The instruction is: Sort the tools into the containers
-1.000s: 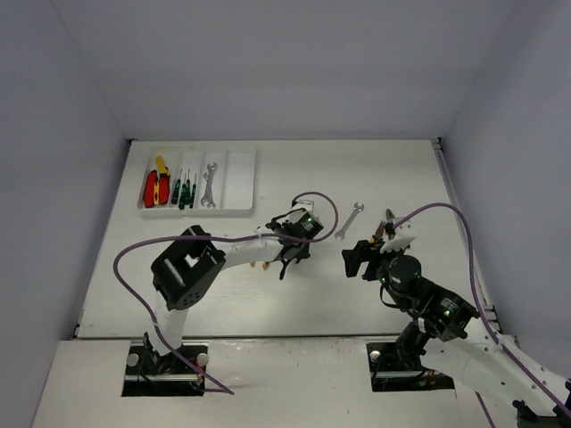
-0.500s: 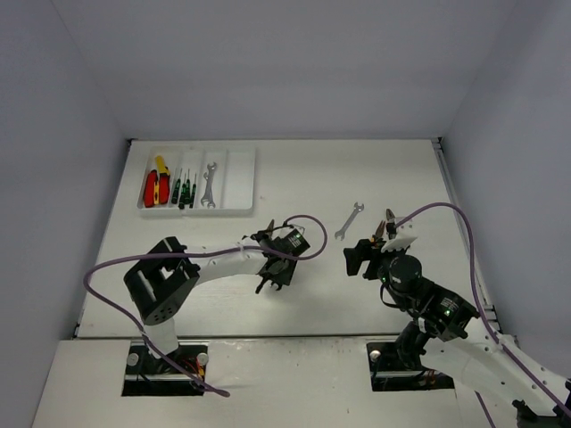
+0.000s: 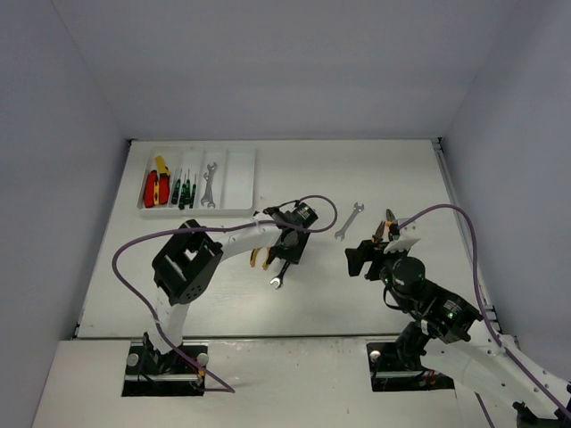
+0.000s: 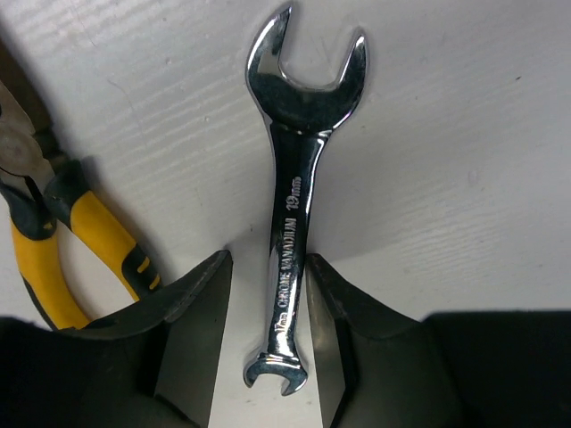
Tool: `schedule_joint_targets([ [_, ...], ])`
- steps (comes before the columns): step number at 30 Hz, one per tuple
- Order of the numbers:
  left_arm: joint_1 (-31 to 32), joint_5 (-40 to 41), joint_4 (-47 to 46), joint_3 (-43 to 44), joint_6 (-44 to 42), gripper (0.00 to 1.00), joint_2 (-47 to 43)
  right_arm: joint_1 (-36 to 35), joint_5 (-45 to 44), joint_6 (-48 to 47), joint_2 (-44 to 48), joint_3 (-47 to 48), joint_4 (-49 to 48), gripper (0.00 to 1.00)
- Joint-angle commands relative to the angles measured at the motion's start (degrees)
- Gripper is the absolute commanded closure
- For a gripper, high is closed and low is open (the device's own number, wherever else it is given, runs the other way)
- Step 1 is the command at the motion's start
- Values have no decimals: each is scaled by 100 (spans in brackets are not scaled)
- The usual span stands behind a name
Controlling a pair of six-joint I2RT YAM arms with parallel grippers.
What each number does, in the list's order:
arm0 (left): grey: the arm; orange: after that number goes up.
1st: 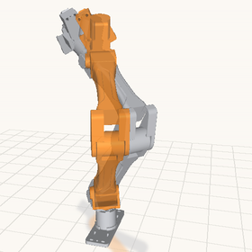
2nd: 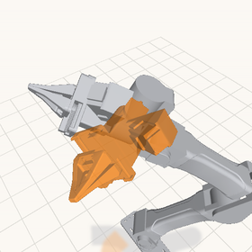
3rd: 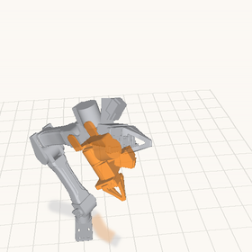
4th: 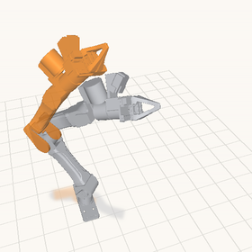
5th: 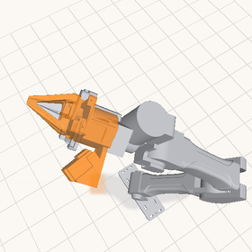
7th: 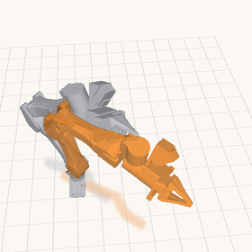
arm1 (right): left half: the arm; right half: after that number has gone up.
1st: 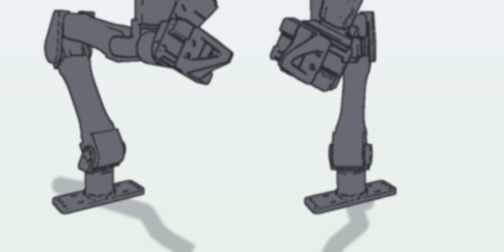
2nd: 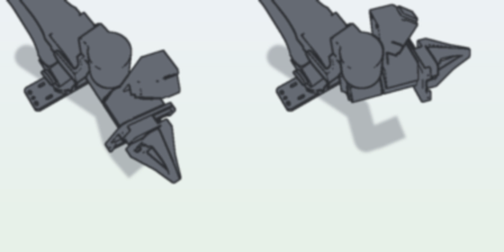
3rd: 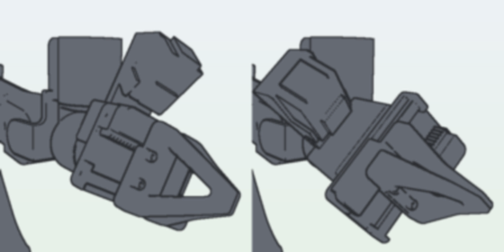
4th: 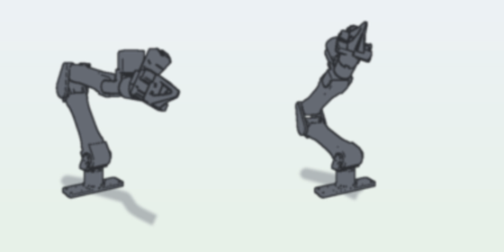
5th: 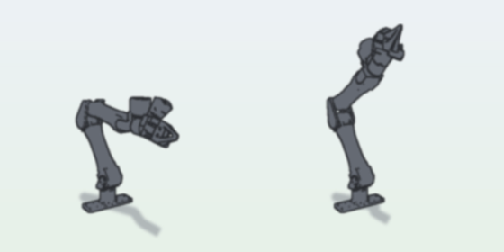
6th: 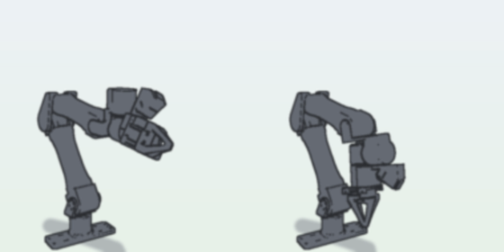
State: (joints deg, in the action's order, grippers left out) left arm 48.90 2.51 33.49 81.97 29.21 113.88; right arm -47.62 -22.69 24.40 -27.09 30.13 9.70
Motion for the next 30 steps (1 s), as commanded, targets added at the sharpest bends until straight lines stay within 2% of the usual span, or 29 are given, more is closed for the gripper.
schedule_joint_targets([
  [1, -65, -241, 147, 178, -207, 64, 44, 15, -147, 38, -32, 160, -207, 25],
  [5, -33, -426, 126, 83, -82, 64, 93, 15, -174, 44, -51, 160, -211, 25],
  [9, 7, -451, 114, -14, 15, 73, 248, 24, -183, 47, -77, 160, -206, 25],
  [15, 93, -100, 129, 108, 59, 100, 280, 16, -192, 53, -71, 163, -206, 25],
  [25, -215, -99, 305, 499, -85, 100, -749, 21, -254, 68, -42, 189, -188, 25],
  [30, -869, -52, 638, 800, -354, 100, -1297, 21, -324, 65, -127, 204, -188, 25],
])
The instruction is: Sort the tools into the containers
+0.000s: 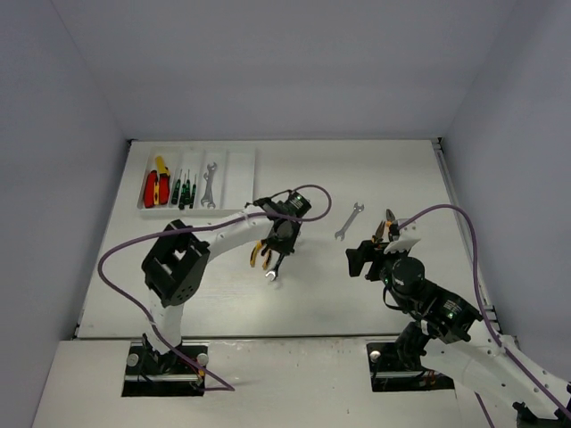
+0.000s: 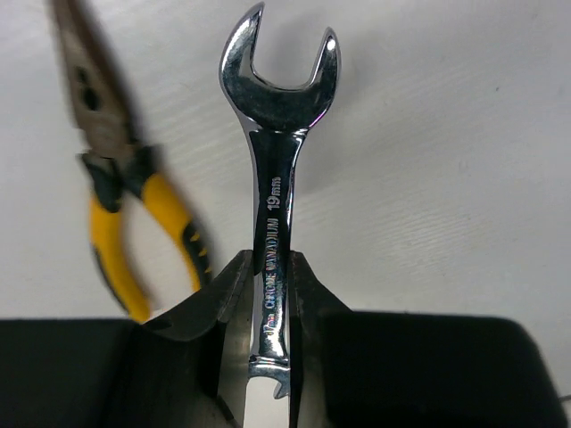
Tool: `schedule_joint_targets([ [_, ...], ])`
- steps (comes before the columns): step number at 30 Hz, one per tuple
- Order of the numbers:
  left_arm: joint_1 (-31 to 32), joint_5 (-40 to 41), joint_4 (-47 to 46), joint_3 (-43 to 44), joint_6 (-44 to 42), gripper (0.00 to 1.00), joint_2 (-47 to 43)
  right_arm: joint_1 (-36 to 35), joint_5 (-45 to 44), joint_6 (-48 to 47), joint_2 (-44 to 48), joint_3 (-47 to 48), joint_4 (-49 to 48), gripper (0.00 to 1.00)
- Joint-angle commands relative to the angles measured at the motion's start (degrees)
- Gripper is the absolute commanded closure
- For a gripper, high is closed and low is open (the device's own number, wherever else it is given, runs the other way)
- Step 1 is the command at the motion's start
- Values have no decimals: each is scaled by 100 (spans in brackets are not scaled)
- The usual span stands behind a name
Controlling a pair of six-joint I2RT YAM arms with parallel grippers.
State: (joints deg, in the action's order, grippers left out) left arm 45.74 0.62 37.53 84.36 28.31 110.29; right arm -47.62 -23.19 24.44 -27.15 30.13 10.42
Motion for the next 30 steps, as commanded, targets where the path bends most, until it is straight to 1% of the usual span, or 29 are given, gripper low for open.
schedule_joint_targets([
  [1, -800, 163, 307, 634, -358, 100, -986, 16, -289, 61, -147, 204, -260, 25],
  [6, -1781, 266, 392, 964, -756, 100, -912, 18, -311, 70, -295, 204, -275, 25],
  [8, -2327, 360, 386, 1344, -898, 100, -744, 24, -334, 70, -350, 204, -269, 25],
  [12, -2972, 491, 386, 2208, -1208, 100, -83, 16, -344, 87, -473, 203, -269, 24],
  [17, -3567, 516, 386, 3253, -1535, 100, 1070, 15, -297, 99, -423, 192, -269, 24],
  [20, -3714, 441, 395, 3696, -1695, 100, 1572, 21, -265, 105, -431, 174, -260, 24],
  [23, -3748, 459, 383, 4182, -1914, 94, 1950, 24, -259, 122, -487, 169, -269, 24],
  [26, -3765, 491, 377, 4388, -1961, 85, 2181, 16, -274, 131, -617, 204, -269, 24],
  [29, -3774, 492, 351, 4483, -1953, 67, 2168, 24, -314, 181, -890, 304, -261, 22],
  [30, -3774, 476, 351, 4469, -1937, 63, 2072, 17, -355, 214, -1089, 340, -260, 21],
])
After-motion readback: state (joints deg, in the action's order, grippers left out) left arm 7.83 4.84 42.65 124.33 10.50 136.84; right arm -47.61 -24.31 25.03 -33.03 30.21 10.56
